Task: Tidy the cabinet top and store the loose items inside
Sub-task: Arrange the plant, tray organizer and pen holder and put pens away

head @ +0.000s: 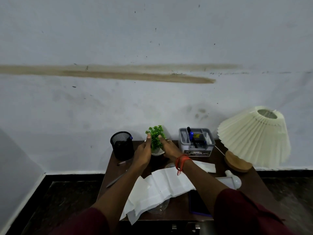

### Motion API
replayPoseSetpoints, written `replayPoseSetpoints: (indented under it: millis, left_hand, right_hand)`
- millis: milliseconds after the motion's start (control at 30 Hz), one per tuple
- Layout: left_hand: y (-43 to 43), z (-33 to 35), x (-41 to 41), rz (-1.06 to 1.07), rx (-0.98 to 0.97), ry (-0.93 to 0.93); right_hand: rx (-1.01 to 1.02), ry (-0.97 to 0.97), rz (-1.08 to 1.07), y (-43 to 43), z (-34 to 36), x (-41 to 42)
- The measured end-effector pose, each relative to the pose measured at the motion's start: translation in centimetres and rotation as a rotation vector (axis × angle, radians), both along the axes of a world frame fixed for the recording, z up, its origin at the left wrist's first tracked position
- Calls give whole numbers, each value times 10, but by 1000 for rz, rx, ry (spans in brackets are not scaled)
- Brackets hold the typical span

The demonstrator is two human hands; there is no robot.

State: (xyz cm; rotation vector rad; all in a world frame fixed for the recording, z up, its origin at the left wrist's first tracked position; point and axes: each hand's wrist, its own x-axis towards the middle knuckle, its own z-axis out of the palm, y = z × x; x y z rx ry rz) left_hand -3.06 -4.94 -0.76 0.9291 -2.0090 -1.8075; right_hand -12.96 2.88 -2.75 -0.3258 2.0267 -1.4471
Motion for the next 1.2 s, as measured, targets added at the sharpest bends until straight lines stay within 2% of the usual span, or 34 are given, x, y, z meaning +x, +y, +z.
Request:
replayPoseSetpoints:
  millis: [167, 333, 467, 667, 833, 1033, 1200]
  left_hand:
    - [0, 8, 1, -25, -1, -3]
    - [1, 13, 7, 56, -11, -13]
    - [1, 17, 12, 101, 12, -23]
    - [11, 36, 14, 152, 38, 40]
    - [34, 59, 12, 115, 130, 134]
    - [60, 58, -8, 70, 134, 99]
    - [87, 62, -22, -41, 184, 109]
  right_hand:
    - [24, 38, 11, 2, 3, 1]
    - [-3, 83, -53, 9, 6, -2]
    - [-94, 29, -117, 17, 14, 2]
    - [-108, -28, -119, 31, -8, -11]
    - [-123, -64, -164, 65, 29, 9]
    - [-122, -34, -217, 104, 46, 6]
    - [-121, 46, -262, 129, 28, -9]
